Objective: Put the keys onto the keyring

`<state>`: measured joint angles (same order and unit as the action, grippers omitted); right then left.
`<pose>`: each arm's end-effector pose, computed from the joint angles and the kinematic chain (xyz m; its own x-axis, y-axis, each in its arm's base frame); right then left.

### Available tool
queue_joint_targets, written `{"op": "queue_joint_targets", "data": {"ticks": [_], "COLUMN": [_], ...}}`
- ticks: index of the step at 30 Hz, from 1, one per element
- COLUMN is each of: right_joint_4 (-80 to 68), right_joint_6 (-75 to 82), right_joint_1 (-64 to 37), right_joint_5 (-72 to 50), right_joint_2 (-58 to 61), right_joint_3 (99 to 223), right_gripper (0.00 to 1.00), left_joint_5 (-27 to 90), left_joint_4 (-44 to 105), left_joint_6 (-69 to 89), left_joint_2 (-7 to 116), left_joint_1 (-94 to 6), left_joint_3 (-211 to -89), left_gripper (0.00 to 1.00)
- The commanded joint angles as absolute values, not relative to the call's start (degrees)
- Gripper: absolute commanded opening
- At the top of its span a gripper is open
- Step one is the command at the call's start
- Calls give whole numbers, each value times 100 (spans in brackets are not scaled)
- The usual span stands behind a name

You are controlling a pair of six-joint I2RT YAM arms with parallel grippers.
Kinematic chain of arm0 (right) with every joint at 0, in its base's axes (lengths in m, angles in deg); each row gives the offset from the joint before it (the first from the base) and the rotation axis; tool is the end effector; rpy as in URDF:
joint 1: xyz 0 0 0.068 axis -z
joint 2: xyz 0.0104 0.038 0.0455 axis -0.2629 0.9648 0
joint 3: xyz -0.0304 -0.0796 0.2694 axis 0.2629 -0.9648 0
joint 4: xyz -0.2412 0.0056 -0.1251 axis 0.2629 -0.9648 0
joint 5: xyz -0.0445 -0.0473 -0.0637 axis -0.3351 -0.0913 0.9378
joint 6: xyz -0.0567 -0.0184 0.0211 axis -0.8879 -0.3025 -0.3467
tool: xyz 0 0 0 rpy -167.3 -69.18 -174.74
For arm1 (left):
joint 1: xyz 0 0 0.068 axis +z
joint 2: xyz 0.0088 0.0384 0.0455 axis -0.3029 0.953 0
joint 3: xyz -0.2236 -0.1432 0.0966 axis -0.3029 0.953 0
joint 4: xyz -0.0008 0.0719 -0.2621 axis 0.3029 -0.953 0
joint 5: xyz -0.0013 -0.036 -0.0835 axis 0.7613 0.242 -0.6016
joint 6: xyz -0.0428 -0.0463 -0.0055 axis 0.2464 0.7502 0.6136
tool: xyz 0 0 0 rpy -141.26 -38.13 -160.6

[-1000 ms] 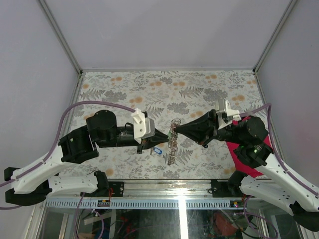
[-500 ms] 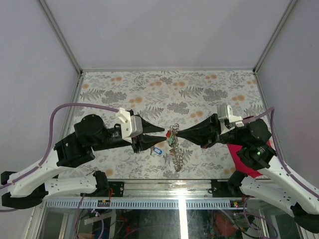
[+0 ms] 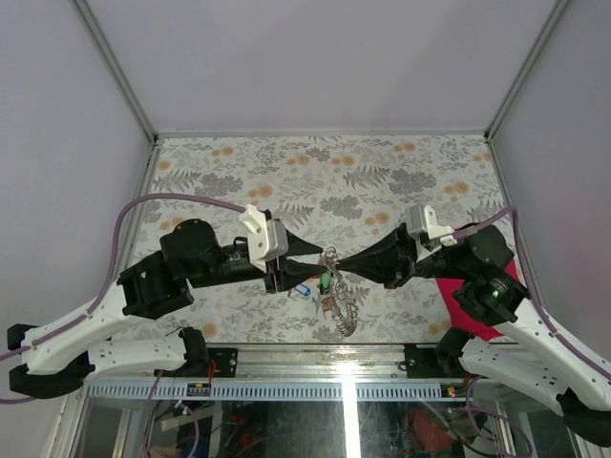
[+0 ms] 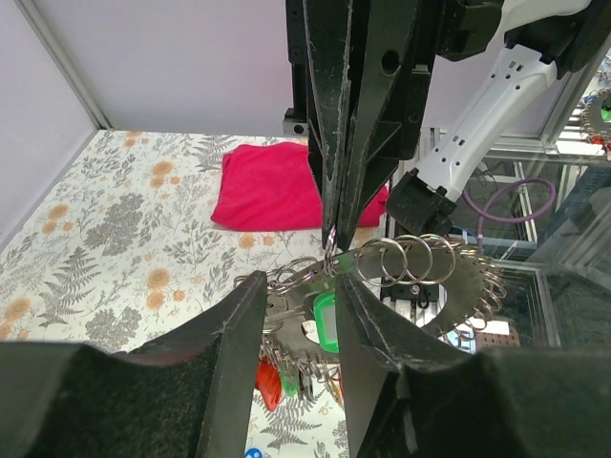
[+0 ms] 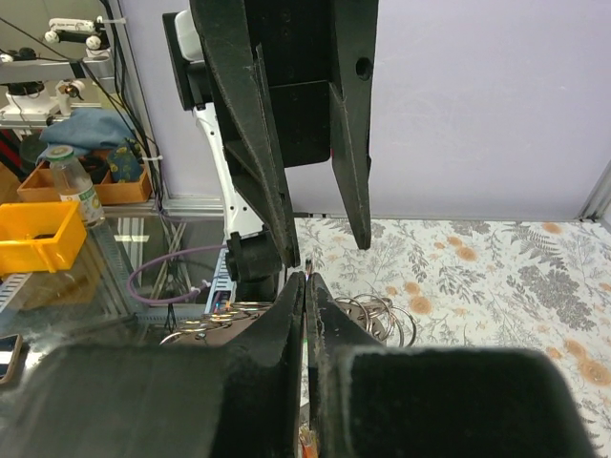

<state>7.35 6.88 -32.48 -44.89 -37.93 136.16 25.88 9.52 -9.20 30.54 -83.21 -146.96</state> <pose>0.0839 0.1402 0.4367 0.0702 0.2785 -0.9579 -0.9973 -0.0025 -0.0739 0.0699 -0.1822 0.4603 0.1190 0.0399 -0.9921 0.9761 0.1784 0.1242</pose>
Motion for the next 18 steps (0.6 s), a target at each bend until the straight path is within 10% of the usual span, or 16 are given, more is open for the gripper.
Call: {"op": "queue_joint_targets", "data": {"ticks": [1, 18], "right_joint_4": [820, -122], "right_joint_6": [510, 437], "right_joint_1": [-3257, -3252], "right_joint_5": [-4531, -4452], "right_joint_2": [-3894, -4050], "right_joint_3": [14030, 14306], "right_gripper": [0, 0], "left_joint_5": [2715, 3757], "left_joint_4": [1411, 1979], "left_joint_6": [-821, -520], "left_joint_2": [2978, 2734], "left_joint_1": [-8334, -8346], "left_joint_3": [-14551, -13833], "left_gripper": [37, 46]}}
